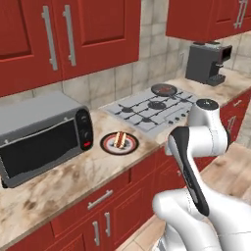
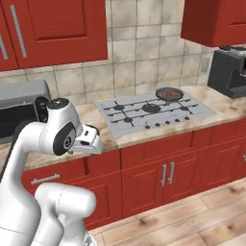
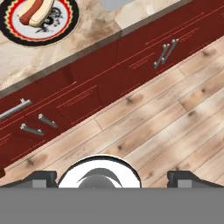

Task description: Place the cold items (kiwi and avocado) from the fridge in one tupperware on the dining counter. Place the warm items (kebab skewer and hot dog) in the stove area in another tupperware.

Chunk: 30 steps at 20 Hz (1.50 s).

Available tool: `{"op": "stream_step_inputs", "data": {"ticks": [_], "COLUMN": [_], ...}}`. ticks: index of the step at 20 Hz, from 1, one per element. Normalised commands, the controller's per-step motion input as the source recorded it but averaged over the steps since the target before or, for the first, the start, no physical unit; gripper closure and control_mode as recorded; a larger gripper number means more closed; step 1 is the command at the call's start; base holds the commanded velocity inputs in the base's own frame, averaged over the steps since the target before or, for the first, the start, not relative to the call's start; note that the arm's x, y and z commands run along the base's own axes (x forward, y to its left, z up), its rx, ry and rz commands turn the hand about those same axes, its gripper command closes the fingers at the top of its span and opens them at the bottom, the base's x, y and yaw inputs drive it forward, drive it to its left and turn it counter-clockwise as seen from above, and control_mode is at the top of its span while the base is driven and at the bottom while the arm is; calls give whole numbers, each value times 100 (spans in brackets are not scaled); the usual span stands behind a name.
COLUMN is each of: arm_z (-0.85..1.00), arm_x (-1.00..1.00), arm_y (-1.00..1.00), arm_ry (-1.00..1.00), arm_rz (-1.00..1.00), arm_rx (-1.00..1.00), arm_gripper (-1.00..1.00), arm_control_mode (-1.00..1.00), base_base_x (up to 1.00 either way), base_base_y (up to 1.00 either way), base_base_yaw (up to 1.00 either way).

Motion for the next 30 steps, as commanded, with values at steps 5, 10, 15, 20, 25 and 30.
{"op": "stream_step_inputs", "data": {"ticks": [5, 10, 15, 20, 25, 30], "arm_z": [0, 0, 0, 0, 0, 0], "arm_x": [0, 0, 0, 0, 0, 0], "arm_y": [0, 0, 0, 0, 0, 0], "arm_ry": [0, 0, 0, 0, 0, 0], "arm_rz": [0, 0, 0, 0, 0, 0], "arm_rx": [0, 0, 0, 0, 0, 0], "arm_gripper": [-100, -100, -100, -100, -100, -100], "arm_control_mode": [100, 100, 100, 100, 100, 100], "base_base_x": [35, 20, 0, 26, 31, 37], "base_base_y": [3, 3, 7, 26, 36, 36], "base_base_yaw": [48, 18, 0, 0, 0, -1]}}
